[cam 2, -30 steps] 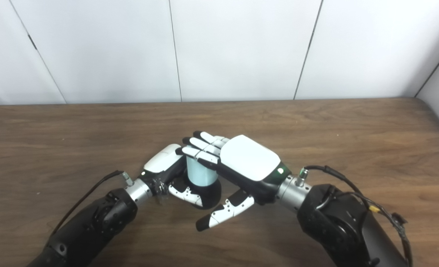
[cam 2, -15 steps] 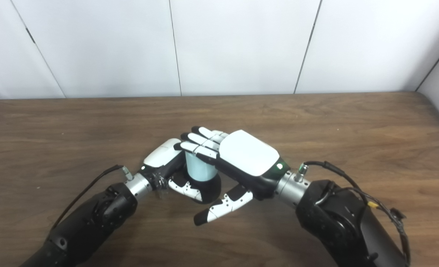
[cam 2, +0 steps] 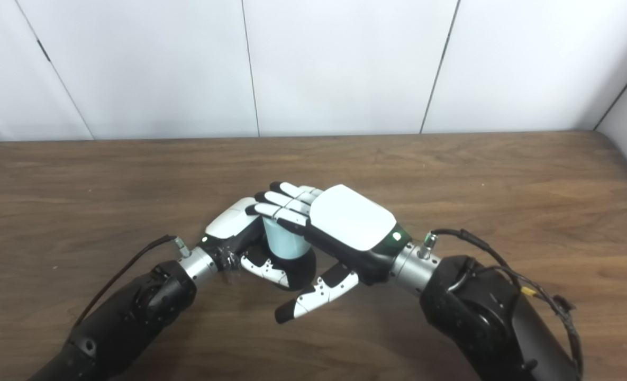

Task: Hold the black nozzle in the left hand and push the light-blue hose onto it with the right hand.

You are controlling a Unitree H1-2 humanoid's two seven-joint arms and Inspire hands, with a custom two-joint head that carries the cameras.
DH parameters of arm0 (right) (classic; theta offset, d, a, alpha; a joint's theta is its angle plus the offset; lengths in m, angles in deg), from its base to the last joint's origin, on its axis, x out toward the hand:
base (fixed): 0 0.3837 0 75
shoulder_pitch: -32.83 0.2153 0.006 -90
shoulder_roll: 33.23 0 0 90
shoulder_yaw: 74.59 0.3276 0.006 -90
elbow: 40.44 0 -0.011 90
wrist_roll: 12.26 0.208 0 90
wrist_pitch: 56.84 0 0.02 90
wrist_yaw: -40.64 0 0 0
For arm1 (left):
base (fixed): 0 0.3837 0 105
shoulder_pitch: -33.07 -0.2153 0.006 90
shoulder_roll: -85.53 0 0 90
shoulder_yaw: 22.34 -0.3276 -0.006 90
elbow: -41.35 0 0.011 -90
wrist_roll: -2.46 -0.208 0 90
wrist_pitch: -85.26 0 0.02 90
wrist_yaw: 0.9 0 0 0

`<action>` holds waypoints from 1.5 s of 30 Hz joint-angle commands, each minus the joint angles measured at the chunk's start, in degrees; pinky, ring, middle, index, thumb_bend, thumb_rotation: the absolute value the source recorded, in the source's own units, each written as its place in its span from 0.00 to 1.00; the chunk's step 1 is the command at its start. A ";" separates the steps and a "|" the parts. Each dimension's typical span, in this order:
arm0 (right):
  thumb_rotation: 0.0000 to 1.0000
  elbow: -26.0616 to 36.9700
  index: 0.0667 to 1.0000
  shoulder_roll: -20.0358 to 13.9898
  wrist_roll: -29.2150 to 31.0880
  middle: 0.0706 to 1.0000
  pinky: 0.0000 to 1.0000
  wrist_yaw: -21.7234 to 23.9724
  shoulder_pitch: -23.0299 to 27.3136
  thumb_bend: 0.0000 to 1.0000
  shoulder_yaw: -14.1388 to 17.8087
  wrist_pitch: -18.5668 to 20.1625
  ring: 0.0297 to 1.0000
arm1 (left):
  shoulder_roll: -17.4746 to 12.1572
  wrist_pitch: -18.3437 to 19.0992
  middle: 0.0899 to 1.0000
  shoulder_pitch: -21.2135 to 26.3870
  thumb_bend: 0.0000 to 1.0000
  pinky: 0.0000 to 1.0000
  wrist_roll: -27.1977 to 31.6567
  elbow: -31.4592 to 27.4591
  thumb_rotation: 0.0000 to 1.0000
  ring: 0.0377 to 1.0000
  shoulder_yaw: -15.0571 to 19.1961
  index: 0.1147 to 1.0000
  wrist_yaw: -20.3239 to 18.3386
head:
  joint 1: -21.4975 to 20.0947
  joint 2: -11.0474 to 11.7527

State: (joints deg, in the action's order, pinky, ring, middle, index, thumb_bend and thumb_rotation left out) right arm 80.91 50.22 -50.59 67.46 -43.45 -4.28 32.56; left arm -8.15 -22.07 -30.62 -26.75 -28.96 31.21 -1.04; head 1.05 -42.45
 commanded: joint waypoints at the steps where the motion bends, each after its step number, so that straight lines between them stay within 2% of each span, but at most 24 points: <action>1: 0.54 -0.43 1.00 2.35 3.74 1.00 0.86 -4.00 1.39 0.62 4.37 1.40 1.00 | -2.49 7.02 0.46 -5.54 0.50 0.40 -5.90 5.89 0.00 0.41 -3.94 0.43 -9.49 | -0.05 0.10; 4: 0.41 -1.36 1.00 4.65 6.98 1.00 0.86 -5.40 2.40 0.62 9.35 3.61 1.00 | -2.50 6.62 0.46 -5.51 0.50 0.39 -6.12 6.14 0.00 0.41 -4.01 0.43 -9.12 | -0.05 0.10; 9: 0.34 -5.17 1.00 6.56 12.39 1.00 0.74 -8.46 2.59 0.71 15.19 3.33 0.92 | -2.46 6.56 0.46 -5.49 0.50 0.39 -5.95 6.37 0.00 0.41 -3.94 0.43 -9.02 | 0.02 0.15; 11: 0.35 -6.81 1.00 6.99 14.94 1.00 0.73 -9.36 2.35 0.76 16.87 3.97 0.91 | -2.48 6.50 0.46 -5.43 0.50 0.39 -6.12 6.50 0.00 0.41 -4.03 0.43 -8.97 | 0.01 0.17; 16: 0.38 -11.19 1.00 8.59 23.80 1.00 0.86 -11.01 1.22 0.88 21.14 4.60 0.96 | -2.49 6.04 0.46 -5.33 0.50 0.38 -6.17 6.79 0.00 0.41 -4.13 0.42 -8.74 | -0.06 0.20; 19: 0.41 -12.94 1.00 9.25 29.00 1.00 0.79 -10.78 0.61 0.93 22.84 5.85 0.95 | -2.47 6.18 0.46 -5.29 0.50 0.39 -6.06 6.79 0.00 0.41 -4.14 0.42 -8.88 | -0.07 0.21; 21: 0.41 -13.70 1.00 8.95 32.45 1.00 0.78 -9.74 0.12 0.94 23.32 6.54 0.93 | -2.46 6.31 0.46 -5.29 0.50 0.39 -5.94 6.82 0.00 0.41 -4.09 0.42 -8.99 | 0.06 0.21; 22: 0.34 -13.96 0.97 8.72 34.23 0.95 0.75 -9.15 -0.11 0.88 23.45 6.89 0.88 | -2.47 6.29 0.46 -5.28 0.50 0.40 -5.94 6.87 0.00 0.41 -4.09 0.42 -8.98 | 0.06 0.21; 23: 0.33 -13.45 0.96 8.46 35.10 0.94 0.74 -8.72 -0.41 0.87 23.24 7.84 0.87 | -2.51 6.27 0.47 -5.28 0.50 0.40 -6.01 6.84 0.00 0.41 -4.11 0.42 -8.95 | 0.05 0.21; 26: 0.16 -11.49 0.83 8.74 34.99 0.82 0.57 -9.37 -1.04 0.75 22.24 10.51 0.70 | -2.68 6.52 0.46 -5.44 0.50 0.40 -6.08 6.33 0.00 0.41 -4.06 0.42 -9.06 | -0.04 0.30; 29: 0.03 -11.21 0.72 9.94 34.99 0.73 0.49 -10.74 -1.58 0.70 21.98 11.51 0.62 | -2.67 6.43 0.46 -5.46 0.50 0.40 -5.92 6.50 0.00 0.41 -3.99 0.42 -9.02 | -0.08 0.40; 30: 0.03 -11.39 0.67 10.14 34.97 0.70 0.48 -10.96 -1.79 0.70 21.88 11.43 0.60 | -2.64 6.32 0.46 -5.43 0.50 0.40 -5.94 6.72 0.00 0.41 -4.00 0.43 -8.90 | -0.06 0.43; 33: 0.03 -11.99 0.64 11.21 34.82 0.68 0.48 -11.73 -2.90 0.71 21.58 11.64 0.59 | -2.58 6.25 0.46 -5.44 0.50 0.40 -5.89 6.87 0.00 0.41 -3.95 0.43 -8.78 | -0.04 0.52; 36: 0.02 -12.90 0.65 12.74 34.91 0.69 0.46 -12.99 -4.14 0.73 21.52 11.60 0.59 | -2.60 6.07 0.46 -5.55 0.50 0.40 -5.63 6.69 0.00 0.41 -3.70 0.43 -8.52 | 0.17 0.59; 41: 0.12 -15.30 0.66 15.03 33.97 0.68 0.45 -16.18 -5.24 0.74 21.50 9.20 0.57 | -2.95 8.49 0.46 -6.85 0.50 0.41 -3.99 2.73 0.00 0.40 -1.39 0.45 -8.47 | 0.32 0.62; 42: 0.13 -15.65 0.66 15.56 34.02 0.67 0.45 -16.78 -5.36 0.74 21.54 8.69 0.56 | -3.32 9.54 0.55 -7.04 0.51 0.47 -4.32 0.98 0.03 0.51 -0.88 0.44 -8.69 | 0.28 0.61; 43: 0.13 -15.97 0.66 16.05 33.89 0.67 0.44 -17.39 -5.47 0.73 21.54 8.31 0.56 | -3.65 10.32 0.62 -7.30 0.68 0.53 -4.57 -0.92 0.05 0.59 -0.04 0.58 -8.49 | 0.27 0.60; 45: 0.15 -16.55 0.66 16.74 33.44 0.66 0.44 -18.49 -5.68 0.73 21.28 7.55 0.55 | -3.74 9.88 0.71 -8.05 0.84 0.58 -4.69 -3.41 0.09 0.67 2.17 0.72 -5.90 | 0.32 0.54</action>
State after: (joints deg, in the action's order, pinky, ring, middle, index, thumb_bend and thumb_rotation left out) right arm 63.13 66.71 -17.28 50.25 -50.78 16.98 43.85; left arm -8.47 -17.22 -33.86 -27.87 -34.79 33.91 -2.89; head 1.32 -41.84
